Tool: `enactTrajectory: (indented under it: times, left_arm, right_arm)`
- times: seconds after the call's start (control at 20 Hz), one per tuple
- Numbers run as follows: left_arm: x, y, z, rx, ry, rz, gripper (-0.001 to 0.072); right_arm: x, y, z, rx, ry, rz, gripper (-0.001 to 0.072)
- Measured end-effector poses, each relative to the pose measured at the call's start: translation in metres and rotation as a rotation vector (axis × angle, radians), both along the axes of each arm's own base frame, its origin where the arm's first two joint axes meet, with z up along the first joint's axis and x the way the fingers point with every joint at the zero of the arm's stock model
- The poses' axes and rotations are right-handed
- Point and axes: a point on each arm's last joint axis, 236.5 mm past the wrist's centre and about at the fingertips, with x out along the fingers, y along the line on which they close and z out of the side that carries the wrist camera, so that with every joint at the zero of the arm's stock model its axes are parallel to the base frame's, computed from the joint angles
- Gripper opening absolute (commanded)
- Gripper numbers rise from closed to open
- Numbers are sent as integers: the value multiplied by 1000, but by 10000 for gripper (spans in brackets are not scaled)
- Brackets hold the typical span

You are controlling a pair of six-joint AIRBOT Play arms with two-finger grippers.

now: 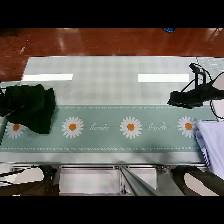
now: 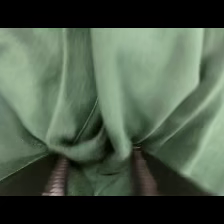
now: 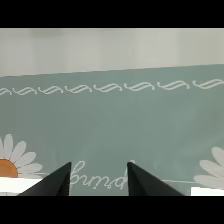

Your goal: Fold the shirts.

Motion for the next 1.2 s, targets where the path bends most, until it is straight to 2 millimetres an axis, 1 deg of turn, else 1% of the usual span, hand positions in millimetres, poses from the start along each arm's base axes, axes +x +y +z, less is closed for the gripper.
enactTrajectory:
  times: [0.1,0.15,0.2,0.25,0.3,0.35,0.4,0.45,0.55,0.6,0.7,0.8,0.85,0.9,0.95,1.0,1.05,1.15,1.2]
  left_arm:
    - [3,-13,-2,-50,-1,-26,25]
    - [7,-24,0,-89,-14,-42,25]
    - [13,-40,8,-155,-38,-55,25]
    - [24,-53,22,-200,-85,-68,25]
    - [39,-61,41,-230,-161,-75,25]
    - [54,-71,65,-258,-239,-94,25]
    - [67,-82,92,-283,-324,-117,25]
    - [82,-98,128,-315,-429,-154,25]
    - [100,-127,202,-336,-623,-236,24]
    - [104,-141,240,-329,-712,-283,25]
    - [105,-170,314,-310,-874,-371,24]
    - [96,-202,381,-304,-1011,-462,25]
    - [89,-220,411,-304,-1070,-510,25]
    - [81,-239,436,-311,-1117,-558,25]
    - [72,-259,455,-329,-1153,-603,25]
    - [62,-280,467,-354,-1176,-655,25]
    - [52,-304,472,-386,-1182,-710,25]
    - [34,-351,468,-456,-1175,-800,25]
    - [24,-376,457,-500,-1156,-843,25]
  right_arm:
    - [0,6,1,28,0,-6,398]
    - [1,9,2,41,0,-7,398]
    - [1,12,3,55,-2,-6,398]
    - [1,14,4,65,-4,-3,398]
    - [1,17,5,77,-5,1,398]
    - [1,20,6,88,-5,5,398]
    - [0,22,7,99,-3,8,398]
    - [0,24,7,104,-2,13,398]
    - [-2,26,7,112,-2,27,398]
    - [-2,28,8,117,-3,38,398]
    - [-3,32,12,130,-13,64,398]
    - [-4,36,22,140,-51,92,398]
    - [-3,37,30,139,-81,102,398]
    - [-2,36,40,131,-123,108,398]
    - [-2,34,51,115,-167,109,398]
    - [-1,29,62,90,-216,106,398]
    - [-1,25,74,67,-260,96,398]
    - [-4,15,96,21,-343,78,398]
    - [-6,11,105,2,-375,71,398]
